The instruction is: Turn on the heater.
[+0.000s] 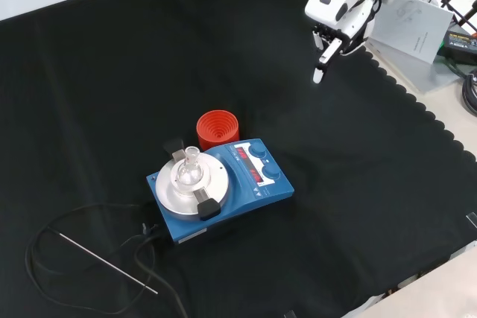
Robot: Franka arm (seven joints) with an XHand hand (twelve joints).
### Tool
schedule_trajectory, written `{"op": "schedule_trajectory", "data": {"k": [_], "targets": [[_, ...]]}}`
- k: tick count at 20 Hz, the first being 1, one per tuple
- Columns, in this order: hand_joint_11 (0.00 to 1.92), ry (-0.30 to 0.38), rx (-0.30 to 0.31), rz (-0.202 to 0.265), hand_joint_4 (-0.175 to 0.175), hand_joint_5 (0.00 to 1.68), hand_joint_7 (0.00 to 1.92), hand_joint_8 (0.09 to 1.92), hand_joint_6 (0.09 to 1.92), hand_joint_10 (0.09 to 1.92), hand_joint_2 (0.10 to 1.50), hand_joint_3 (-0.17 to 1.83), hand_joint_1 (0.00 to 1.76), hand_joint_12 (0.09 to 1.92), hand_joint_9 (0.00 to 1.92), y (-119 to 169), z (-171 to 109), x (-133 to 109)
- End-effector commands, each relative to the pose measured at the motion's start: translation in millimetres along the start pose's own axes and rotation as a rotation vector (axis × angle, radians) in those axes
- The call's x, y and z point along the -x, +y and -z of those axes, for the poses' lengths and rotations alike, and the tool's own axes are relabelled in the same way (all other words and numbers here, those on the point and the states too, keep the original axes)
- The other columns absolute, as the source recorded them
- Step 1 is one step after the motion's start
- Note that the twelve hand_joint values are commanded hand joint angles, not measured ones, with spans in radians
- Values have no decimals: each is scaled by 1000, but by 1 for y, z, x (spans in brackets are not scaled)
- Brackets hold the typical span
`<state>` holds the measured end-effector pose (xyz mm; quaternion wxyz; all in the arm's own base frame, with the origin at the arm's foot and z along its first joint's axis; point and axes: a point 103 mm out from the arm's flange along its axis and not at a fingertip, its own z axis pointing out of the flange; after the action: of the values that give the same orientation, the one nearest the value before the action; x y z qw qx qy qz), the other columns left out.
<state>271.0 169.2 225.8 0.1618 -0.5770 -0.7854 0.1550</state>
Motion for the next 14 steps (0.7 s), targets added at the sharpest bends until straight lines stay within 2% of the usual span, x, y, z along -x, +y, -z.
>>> {"op": "schedule_trajectory", "data": {"k": [1,14], "targets": [[1393,-26,2,1,-56,27,1790,1415,604,1346,525,1250,1633,1285,1805,25,2,-2],[1416,-52,-29,-48,-52,6,1792,1422,590,1354,522,1253,1635,1303,1809,43,-4,-5]]}}
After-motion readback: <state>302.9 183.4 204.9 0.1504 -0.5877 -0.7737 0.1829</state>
